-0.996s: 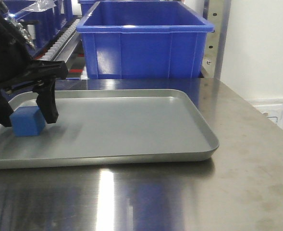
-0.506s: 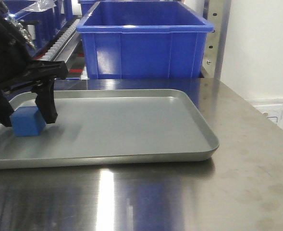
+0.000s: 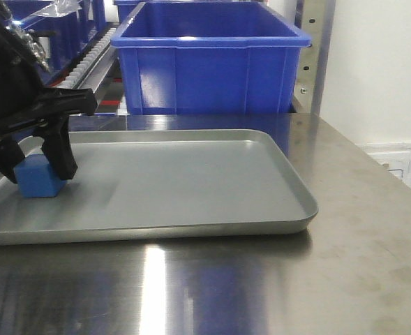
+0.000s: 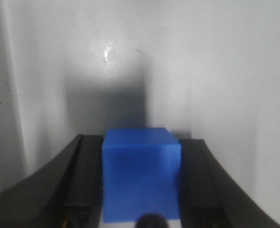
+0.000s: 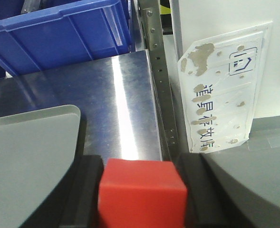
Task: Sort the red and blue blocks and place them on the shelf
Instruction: 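Close the left gripper on the blue cube and lift it, then hold both cubes raised in the grippers above the table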
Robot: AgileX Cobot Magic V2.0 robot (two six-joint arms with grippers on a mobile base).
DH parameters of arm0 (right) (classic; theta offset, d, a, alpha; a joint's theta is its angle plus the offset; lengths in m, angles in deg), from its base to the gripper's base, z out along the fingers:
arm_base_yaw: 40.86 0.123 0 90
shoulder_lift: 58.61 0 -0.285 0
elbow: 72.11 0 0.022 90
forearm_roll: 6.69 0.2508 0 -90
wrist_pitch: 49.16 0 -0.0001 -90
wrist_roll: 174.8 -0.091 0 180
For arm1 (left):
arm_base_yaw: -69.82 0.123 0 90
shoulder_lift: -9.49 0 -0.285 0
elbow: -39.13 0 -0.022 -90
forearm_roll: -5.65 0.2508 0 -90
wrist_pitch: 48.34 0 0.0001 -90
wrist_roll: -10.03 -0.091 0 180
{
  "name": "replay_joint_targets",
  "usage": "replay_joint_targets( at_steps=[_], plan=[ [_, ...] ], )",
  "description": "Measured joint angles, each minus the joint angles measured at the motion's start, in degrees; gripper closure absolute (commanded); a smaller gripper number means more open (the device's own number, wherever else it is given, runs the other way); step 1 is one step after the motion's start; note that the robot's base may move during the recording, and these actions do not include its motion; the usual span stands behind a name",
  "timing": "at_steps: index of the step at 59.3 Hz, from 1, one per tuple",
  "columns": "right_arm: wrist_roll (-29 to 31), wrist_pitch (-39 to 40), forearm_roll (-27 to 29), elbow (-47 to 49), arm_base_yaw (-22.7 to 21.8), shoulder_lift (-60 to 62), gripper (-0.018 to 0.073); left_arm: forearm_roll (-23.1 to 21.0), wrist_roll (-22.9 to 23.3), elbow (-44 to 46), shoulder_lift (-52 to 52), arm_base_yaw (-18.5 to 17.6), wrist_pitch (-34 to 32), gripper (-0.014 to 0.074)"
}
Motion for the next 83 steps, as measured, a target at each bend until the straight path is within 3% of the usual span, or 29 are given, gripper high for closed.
replay_joint_targets(
  at_steps=[17, 38, 56, 83],
  plan=[
    [0.0, 0.0, 0.0, 0.0, 0.0, 0.0, 0.0507, 0.5, 0.0, 0.0, 5.0, 0.2, 0.0, 0.0468],
    [0.0, 0.0, 0.0, 0.0, 0.0, 0.0, 0.0507, 0.9, 0.0, -1.3, 21.1, 7.5, -2.9, 0.0468],
    [0.0, 0.0, 0.0, 0.0, 0.0, 0.0, 0.0507, 1.1, 0.0, -10.0, 35.7, 13.1, -4.9, 0.0468],
    [0.0, 0.0, 0.0, 0.0, 0.0, 0.0, 0.0507, 1.1, 0.0, -23.2, 55.5, 17.0, -7.1, 0.0468]
  ],
)
